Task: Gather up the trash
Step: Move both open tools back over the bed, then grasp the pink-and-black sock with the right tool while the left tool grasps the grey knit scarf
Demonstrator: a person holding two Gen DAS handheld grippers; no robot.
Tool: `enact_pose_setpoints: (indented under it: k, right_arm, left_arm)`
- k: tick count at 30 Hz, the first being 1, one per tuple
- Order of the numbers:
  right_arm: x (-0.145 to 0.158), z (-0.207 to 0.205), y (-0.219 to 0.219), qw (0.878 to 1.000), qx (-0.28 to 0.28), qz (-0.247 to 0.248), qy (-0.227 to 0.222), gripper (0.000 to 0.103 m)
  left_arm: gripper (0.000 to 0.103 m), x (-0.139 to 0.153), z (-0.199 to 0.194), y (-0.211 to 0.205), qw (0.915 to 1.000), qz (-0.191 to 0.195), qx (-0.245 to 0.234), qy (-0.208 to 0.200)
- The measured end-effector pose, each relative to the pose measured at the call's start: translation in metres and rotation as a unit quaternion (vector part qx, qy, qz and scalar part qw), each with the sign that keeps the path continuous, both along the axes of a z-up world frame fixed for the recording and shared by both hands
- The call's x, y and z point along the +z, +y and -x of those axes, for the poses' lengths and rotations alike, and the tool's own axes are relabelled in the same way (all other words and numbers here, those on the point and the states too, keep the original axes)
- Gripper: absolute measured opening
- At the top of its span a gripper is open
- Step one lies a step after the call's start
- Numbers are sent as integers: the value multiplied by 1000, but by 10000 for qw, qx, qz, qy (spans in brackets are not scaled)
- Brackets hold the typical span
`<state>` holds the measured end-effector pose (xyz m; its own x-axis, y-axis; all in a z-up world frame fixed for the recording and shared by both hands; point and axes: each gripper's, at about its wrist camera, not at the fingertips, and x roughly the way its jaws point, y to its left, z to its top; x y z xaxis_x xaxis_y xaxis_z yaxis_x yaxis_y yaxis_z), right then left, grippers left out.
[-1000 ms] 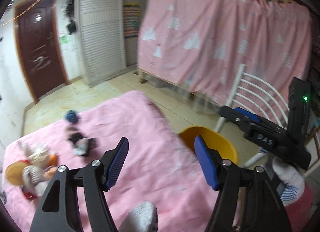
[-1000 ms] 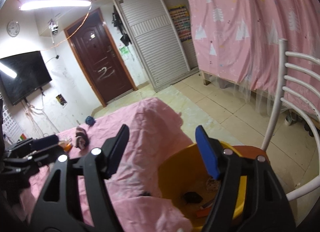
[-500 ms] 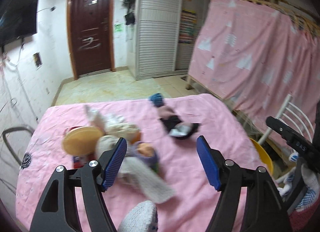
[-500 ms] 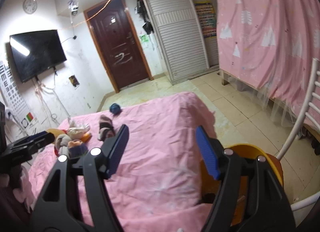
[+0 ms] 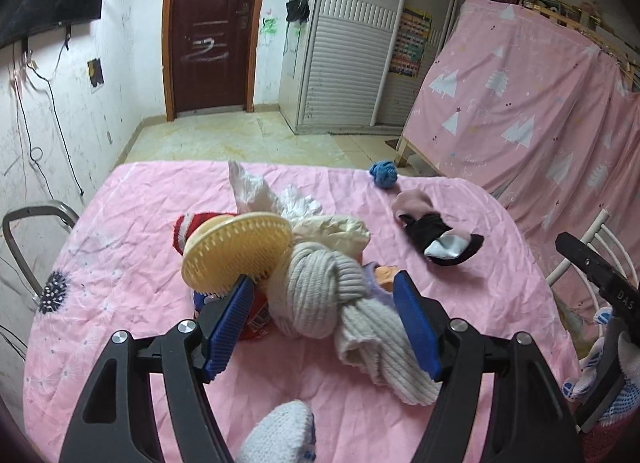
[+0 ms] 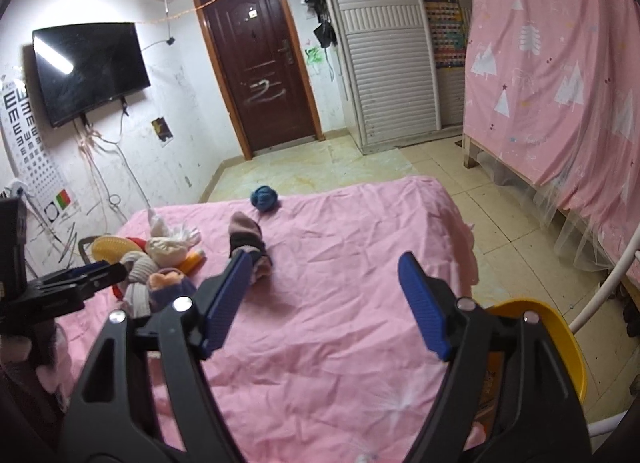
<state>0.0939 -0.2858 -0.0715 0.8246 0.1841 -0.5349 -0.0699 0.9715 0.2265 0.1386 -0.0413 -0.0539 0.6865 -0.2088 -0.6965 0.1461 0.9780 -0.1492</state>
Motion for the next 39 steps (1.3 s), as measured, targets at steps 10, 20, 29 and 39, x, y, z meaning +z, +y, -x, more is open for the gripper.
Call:
enact_pose_setpoints:
  k: [10,20,29,39]
  right_arm:
    - [6,-24,22,9994,296,169,57,73]
    - [-5,-65,63,9951,846,407,311,82]
    - [-21,-101,81,9908,1063,498,680,82]
    - [-41,-117,114,9796,1313,1101,1050,36]
  left_arm:
    - [56,-24,-21,1,9992,121,-112,354]
    - [46,-23,-17,6,9984,375,-212,361]
    - [46,10,10,23,9985,507,-215,-72]
    - [46,35,33,47,9972,601,37,-441]
